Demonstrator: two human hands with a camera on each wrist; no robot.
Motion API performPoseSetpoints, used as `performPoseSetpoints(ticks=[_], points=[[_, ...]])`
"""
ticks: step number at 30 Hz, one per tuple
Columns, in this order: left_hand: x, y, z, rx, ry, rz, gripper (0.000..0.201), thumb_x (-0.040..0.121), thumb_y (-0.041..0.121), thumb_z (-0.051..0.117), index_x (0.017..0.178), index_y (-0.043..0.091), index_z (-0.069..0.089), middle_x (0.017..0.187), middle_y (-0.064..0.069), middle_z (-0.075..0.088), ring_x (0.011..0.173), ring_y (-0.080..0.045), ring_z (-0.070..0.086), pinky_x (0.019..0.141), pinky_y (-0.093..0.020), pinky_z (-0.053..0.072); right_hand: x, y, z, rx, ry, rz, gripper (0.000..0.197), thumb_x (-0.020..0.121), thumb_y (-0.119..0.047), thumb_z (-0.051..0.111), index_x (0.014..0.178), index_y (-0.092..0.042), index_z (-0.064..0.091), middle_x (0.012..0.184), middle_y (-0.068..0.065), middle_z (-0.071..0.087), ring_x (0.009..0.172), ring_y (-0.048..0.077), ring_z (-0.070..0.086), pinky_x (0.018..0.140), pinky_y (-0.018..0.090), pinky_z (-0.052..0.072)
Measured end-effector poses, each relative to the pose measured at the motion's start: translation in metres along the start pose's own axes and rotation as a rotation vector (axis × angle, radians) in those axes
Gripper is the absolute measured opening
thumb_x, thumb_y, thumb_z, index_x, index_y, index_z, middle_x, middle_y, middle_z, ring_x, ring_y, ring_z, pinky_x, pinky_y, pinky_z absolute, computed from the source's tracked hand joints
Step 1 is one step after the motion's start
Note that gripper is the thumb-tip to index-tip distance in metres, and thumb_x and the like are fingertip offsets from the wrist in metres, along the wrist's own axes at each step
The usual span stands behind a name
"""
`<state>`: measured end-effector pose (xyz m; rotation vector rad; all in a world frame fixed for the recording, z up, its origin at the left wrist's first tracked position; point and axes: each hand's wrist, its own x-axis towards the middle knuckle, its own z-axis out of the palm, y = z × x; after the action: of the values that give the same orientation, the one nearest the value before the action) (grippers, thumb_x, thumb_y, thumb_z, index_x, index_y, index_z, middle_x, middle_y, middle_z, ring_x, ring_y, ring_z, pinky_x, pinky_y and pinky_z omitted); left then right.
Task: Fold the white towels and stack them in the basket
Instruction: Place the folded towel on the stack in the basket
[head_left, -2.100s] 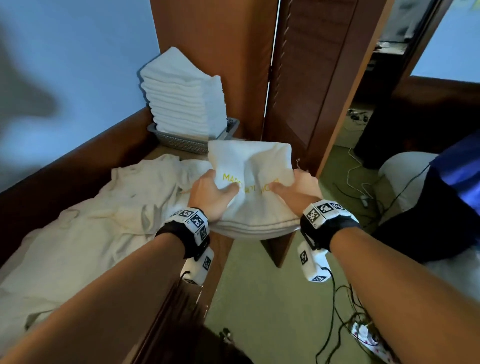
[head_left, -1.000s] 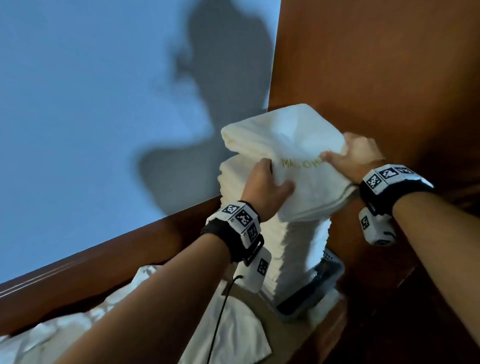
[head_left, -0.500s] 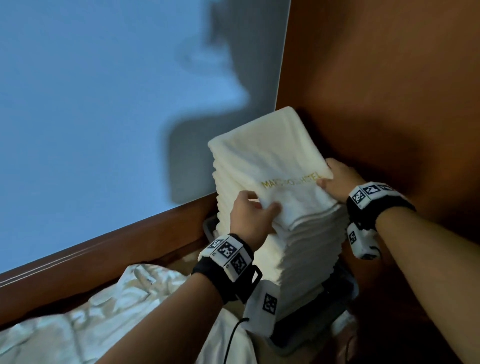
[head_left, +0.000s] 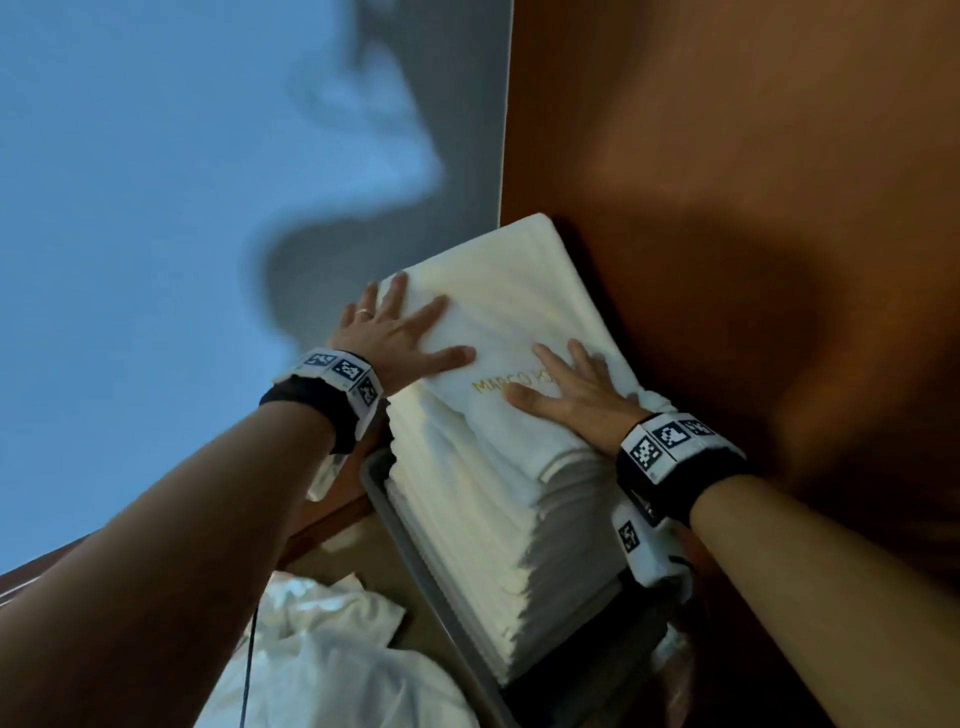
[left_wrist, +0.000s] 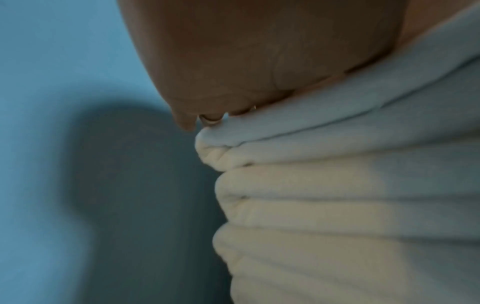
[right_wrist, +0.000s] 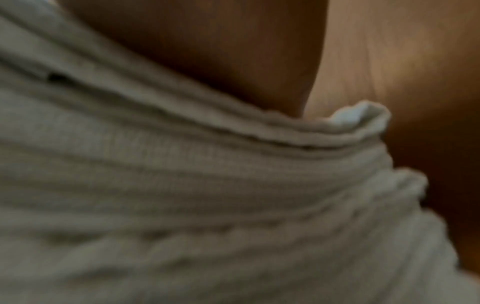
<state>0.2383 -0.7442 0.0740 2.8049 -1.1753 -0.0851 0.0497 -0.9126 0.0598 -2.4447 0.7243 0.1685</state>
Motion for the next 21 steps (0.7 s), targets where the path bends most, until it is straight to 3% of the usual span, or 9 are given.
performPoseSetpoints(ticks=[5, 14, 18, 20, 21], points=[[0.027, -0.003, 0.036, -0.068, -0.013, -0.008, 0.113, 0.051, 0.101, 0.012, 0.154, 0.055, 0.002, 0.168, -0.001, -0.014, 0.154, -0.033, -0.003, 0.121, -0.055, 0.013, 0.023, 0.010, 0.013, -0.012, -0.040, 0.047, 0.134, 0.033, -0.107, 0.037, 0.150, -0.056, -0.004, 0.161, -0.009, -0.028, 0.147, 0.022, -0.029, 0.113, 0.068, -0.012], [0.032, -0.006, 0.043, -0.108, -0.060, -0.018, 0.115, 0.047, 0.100, 0.017, 0.153, 0.057, 0.002, 0.167, 0.001, -0.017, 0.154, -0.032, -0.005, 0.120, -0.059, 0.014, 0.038, 0.013, 0.025, -0.108, 0.001, 0.046, 0.124, 0.043, -0.101, 0.036, 0.151, -0.054, -0.005, 0.161, -0.006, -0.028, 0.147, 0.025, -0.028, 0.112, 0.069, -0.012], [0.004, -0.009, 0.023, -0.202, -0.116, 0.031, 0.116, 0.047, 0.103, 0.012, 0.153, 0.056, 0.006, 0.167, 0.006, -0.019, 0.154, -0.030, -0.012, 0.121, -0.060, 0.005, 0.023, 0.013, 0.019, -0.140, 0.017, 0.060, 0.126, 0.038, -0.105, 0.033, 0.149, -0.057, -0.004, 0.162, -0.010, -0.026, 0.148, 0.023, -0.025, 0.113, 0.069, -0.009], [-0.026, -0.016, 0.012, -0.275, -0.147, 0.076, 0.126, 0.043, 0.108, 0.007, 0.156, 0.051, 0.011, 0.168, 0.009, -0.013, 0.155, -0.027, -0.010, 0.122, -0.059, 0.003, 0.013, 0.011, 0.011, -0.200, 0.033, 0.088, 0.125, 0.040, -0.106, 0.032, 0.149, -0.056, -0.002, 0.164, -0.009, -0.020, 0.150, 0.026, -0.018, 0.114, 0.069, -0.004], [-0.044, -0.020, 0.007, -0.316, -0.143, 0.077, 0.124, 0.049, 0.108, 0.012, 0.157, 0.047, 0.015, 0.169, 0.008, -0.004, 0.155, -0.025, -0.004, 0.123, -0.055, 0.005, 0.008, 0.008, 0.006, -0.245, 0.052, 0.104, 0.123, 0.044, -0.105, 0.033, 0.151, -0.053, 0.003, 0.165, -0.005, -0.012, 0.152, 0.030, -0.009, 0.115, 0.067, 0.001]])
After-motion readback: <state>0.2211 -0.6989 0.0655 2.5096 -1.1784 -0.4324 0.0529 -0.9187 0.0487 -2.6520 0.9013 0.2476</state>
